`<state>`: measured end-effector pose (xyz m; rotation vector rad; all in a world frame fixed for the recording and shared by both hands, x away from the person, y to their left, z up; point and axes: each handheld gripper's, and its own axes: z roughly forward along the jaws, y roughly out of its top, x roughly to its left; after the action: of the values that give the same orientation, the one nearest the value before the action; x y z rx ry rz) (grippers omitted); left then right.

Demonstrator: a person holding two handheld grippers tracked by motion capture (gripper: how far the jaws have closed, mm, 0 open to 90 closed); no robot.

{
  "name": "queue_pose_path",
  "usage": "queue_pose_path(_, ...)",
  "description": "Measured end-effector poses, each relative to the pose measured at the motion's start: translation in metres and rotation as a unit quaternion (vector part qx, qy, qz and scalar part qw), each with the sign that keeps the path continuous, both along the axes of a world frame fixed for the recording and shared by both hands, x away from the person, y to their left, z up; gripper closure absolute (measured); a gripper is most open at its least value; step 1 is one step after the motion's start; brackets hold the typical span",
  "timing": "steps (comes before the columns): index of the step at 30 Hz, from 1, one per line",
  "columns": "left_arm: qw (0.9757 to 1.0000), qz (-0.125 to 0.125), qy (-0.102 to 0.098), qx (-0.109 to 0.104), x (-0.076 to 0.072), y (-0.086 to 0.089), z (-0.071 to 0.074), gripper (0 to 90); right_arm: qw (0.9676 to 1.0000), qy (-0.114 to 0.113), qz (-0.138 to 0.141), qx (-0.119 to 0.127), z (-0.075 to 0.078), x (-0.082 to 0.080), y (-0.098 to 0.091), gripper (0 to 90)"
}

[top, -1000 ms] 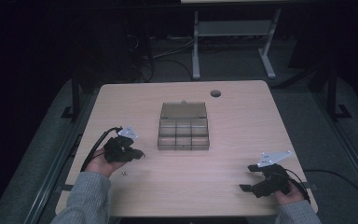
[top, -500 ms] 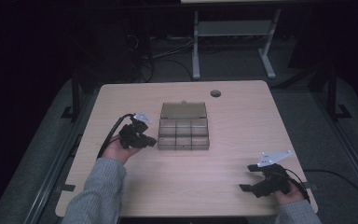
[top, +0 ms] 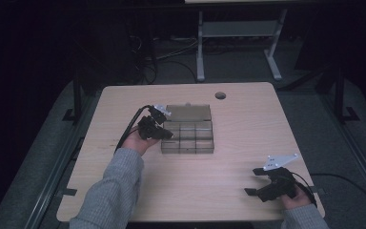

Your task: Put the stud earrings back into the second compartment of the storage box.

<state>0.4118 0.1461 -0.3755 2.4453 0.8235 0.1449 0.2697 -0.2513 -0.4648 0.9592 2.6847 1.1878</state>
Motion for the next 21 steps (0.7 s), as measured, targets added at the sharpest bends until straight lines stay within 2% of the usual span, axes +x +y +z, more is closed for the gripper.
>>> queue_pose_path(2, 1.0000, 0.006, -0.004, -0.002, 0.005, -0.003, -0.001, 87.3, 1.0000, 0.000, 0.001, 0.001, 0.000, 0.000, 0.000, 14.5)
queue_pose_path(7, 0.9999, 0.012, 0.003, 0.004, 0.016, -0.010, -0.005, 87.3, 1.0000, -0.003, 0.001, 0.003, 0.000, 0.001, -0.001, 14.5)
queue_pose_path(14, 0.9999, 0.014, 0.003, 0.008, 0.029, -0.026, -0.006, 87.2, 1.0000, -0.003, 0.003, 0.004, 0.000, 0.001, -0.001, 14.5)
queue_pose_path(17, 0.9999, 0.011, 0.006, 0.007, 0.034, -0.033, -0.009, 87.2, 1.0000, -0.003, 0.003, 0.005, 0.000, 0.001, -0.001, 14.5)
queue_pose_path(21, 0.9996, 0.021, 0.015, 0.010, 0.041, -0.041, -0.019, 87.3, 1.0000, -0.003, 0.003, 0.006, 0.000, 0.001, -0.001, 14.5)
